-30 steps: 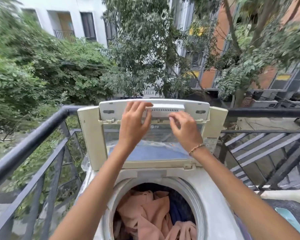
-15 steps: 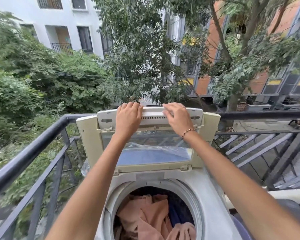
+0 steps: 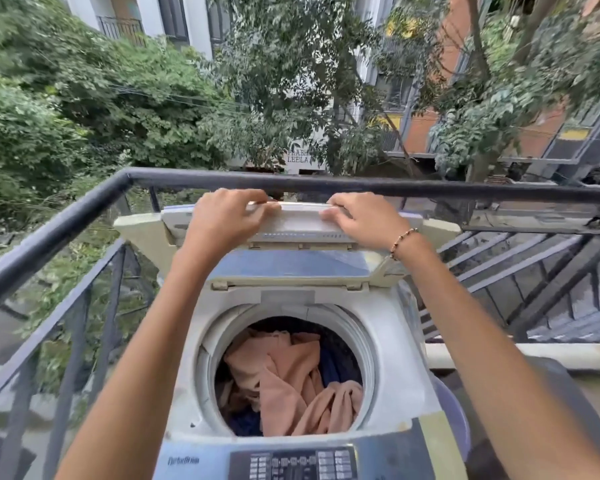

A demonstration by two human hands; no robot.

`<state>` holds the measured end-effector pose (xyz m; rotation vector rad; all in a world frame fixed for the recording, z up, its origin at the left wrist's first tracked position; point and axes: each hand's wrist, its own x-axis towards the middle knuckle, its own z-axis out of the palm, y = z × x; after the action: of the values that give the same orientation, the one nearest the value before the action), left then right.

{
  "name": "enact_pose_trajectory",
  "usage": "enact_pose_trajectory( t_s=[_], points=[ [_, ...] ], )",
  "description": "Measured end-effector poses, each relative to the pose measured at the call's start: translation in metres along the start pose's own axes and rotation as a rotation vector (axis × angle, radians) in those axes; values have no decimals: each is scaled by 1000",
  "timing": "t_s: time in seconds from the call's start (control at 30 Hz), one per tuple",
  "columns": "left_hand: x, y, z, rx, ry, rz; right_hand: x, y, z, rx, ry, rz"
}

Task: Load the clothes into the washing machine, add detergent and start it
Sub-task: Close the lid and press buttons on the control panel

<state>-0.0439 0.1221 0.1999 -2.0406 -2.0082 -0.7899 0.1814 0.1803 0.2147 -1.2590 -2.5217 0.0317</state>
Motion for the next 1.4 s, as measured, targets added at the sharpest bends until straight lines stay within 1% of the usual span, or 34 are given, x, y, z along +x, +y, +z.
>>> enact_pose_trajectory(
  t_s=[0.13,0.27,0.3,0.37,0.47,0.6,0.77,0.83,0.97,1.07,1.2,1.27,1.4],
  points=[
    [-47,8,-9,-86,-229,-39,-47,-10,12,9,-100,-56],
    [-112,14,-5,-305,-435,-74,-106,-18,42,153,-187,-112],
    [-127,16,0,-320,-484,-85,-121,-19,53,199,-215,-119],
    [-158,19,15,-257,-557,-97,-151,-24,78,260,-261,-114],
    [-195,22,41,-144,-610,-115,-184,-30,117,273,-322,-74],
    [-227,19,72,-134,-612,-106,-204,-34,151,246,-388,-42],
    [-249,19,99,-116,-606,-122,-217,-35,173,198,-477,-7],
    [-254,19,107,-117,-604,-161,-219,-35,178,176,-513,-6],
    [-253,15,117,-144,-610,-227,-219,-34,182,176,-525,7],
    [-244,13,120,-160,-689,-256,-215,-34,181,186,-552,21],
    [-223,22,125,-32,-866,-185,-199,-34,179,190,-623,57],
    [-214,26,125,-1,-942,-177,-191,-36,177,179,-665,79],
    [-204,27,123,-74,-1092,-219,-175,-39,175,178,-753,99]
  ],
)
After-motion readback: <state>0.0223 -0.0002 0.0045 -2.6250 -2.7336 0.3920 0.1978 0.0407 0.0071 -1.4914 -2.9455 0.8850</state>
